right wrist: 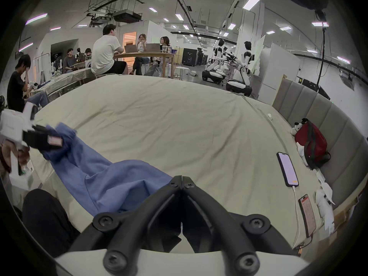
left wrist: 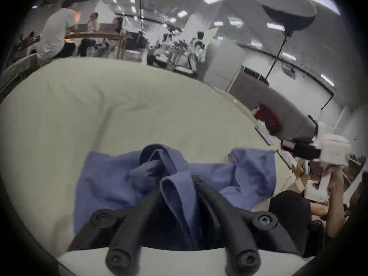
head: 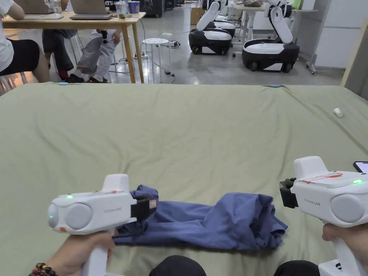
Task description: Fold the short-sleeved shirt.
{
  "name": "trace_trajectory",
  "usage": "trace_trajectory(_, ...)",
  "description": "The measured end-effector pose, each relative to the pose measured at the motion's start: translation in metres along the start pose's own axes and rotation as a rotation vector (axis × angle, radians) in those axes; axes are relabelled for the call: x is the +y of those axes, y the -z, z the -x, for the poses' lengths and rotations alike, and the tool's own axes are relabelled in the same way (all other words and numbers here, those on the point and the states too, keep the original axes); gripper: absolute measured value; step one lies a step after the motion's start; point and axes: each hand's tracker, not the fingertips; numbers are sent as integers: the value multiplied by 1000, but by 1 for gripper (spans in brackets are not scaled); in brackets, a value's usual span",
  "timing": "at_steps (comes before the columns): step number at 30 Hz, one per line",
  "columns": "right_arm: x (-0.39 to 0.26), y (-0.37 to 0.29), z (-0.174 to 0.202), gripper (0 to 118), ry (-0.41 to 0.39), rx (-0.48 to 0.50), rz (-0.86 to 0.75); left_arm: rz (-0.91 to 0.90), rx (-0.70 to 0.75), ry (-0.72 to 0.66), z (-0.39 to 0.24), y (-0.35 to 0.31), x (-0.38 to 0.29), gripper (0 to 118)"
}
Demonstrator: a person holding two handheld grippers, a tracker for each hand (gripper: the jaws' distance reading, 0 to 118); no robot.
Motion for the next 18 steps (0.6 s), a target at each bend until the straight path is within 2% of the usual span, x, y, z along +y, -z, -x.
trace_trajectory(3,-3,-4,-6,0,9,-5,1,40,0,-47,-3,25,-7,7)
trace_trajectory(7,-8,-2,-13,0,20,-15,8,49,-7,-46,-12,26,-10,7)
trace_trajectory(9,-10,0,-16,0,27,-14,11,41,-21,-64,-10,21,-9,14)
trace_trajectory(10,-10,1,-16,0,29,-13,12,40,-37,-77,-8,19,-8,27)
trace_trajectory(11,-10,2,-16,0,31,-13,14,39,-59,-86,-7,16,-7,59)
trace_trajectory(13,-10,2,-14,0,33,-8,16,16,-115,-75,-7,5,-4,110)
trace_trajectory(14,-9,1,-12,0,31,-4,15,-25,-108,-60,-9,0,-4,118)
trace_trajectory(16,-5,0,-7,0,18,6,12,-114,-56,-6,-10,-19,0,118)
trace_trajectory(18,1,1,-1,0,3,8,6,-95,-36,-17,-2,-31,1,118)
